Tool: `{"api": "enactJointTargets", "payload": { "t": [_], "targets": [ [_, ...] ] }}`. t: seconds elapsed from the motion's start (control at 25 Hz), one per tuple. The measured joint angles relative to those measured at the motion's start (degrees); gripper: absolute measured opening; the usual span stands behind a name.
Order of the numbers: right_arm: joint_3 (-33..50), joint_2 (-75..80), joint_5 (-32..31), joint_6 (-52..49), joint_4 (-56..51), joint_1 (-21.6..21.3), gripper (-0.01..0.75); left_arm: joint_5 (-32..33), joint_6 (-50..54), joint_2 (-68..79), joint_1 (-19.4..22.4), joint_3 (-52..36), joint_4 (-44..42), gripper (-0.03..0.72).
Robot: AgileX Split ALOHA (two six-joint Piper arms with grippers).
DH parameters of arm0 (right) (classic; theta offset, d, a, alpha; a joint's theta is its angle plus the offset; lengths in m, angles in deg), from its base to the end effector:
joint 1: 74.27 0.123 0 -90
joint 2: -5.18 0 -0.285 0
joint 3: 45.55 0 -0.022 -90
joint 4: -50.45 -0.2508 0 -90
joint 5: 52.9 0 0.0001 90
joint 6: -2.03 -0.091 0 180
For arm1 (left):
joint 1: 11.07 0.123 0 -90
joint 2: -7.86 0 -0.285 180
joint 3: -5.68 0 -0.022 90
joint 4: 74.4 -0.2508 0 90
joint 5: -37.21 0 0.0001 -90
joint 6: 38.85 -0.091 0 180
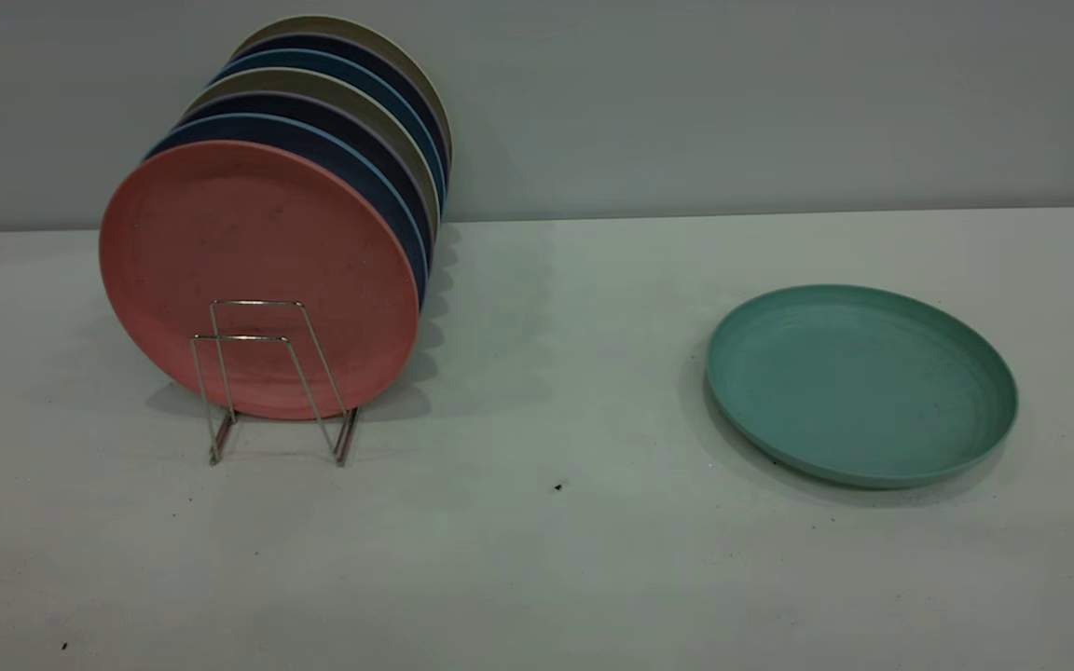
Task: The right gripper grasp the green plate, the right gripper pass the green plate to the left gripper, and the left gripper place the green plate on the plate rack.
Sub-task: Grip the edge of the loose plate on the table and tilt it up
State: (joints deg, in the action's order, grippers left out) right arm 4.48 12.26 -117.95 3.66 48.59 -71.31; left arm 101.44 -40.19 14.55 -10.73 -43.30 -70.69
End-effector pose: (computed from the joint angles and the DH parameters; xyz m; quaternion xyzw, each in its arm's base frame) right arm -0.0073 0.0023 0.2643 -0.0362 0.8744 0.0218 0.4833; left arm -0.0096 -0.0054 0.2705 0.0100 0.8651 -0.0249 0.5009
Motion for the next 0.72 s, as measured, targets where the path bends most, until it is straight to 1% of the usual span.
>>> {"api": "enactJointTargets", "payload": {
  "t": [0.12,0.2,0.36,0.48,0.72],
  "targets": [
    [-1.3,4.1,1.3,0.4,0.0,0.0,0.448,-0.9,1.3,3.5,0.0,2.0,0.0,0.482],
    [-2.5,9.1,3.7,1.3,-0.1,0.0,0.465,-1.3,1.3,8.4,0.0,4.0,0.0,0.498],
    [-5.3,21.5,9.8,4.3,-1.0,0.0,0.512,-4.3,-1.5,21.7,0.0,9.1,0.0,0.536],
    [-7.7,31.4,12.6,7.1,-3.8,0.0,0.522,-6.8,-3.0,31.4,0.0,13.8,0.1,0.55],
    [-12.7,48.8,19.5,14.1,-12.4,0.0,0.524,-16.6,-6.0,48.2,0.0,20.0,0.2,0.553]
  ]
}}
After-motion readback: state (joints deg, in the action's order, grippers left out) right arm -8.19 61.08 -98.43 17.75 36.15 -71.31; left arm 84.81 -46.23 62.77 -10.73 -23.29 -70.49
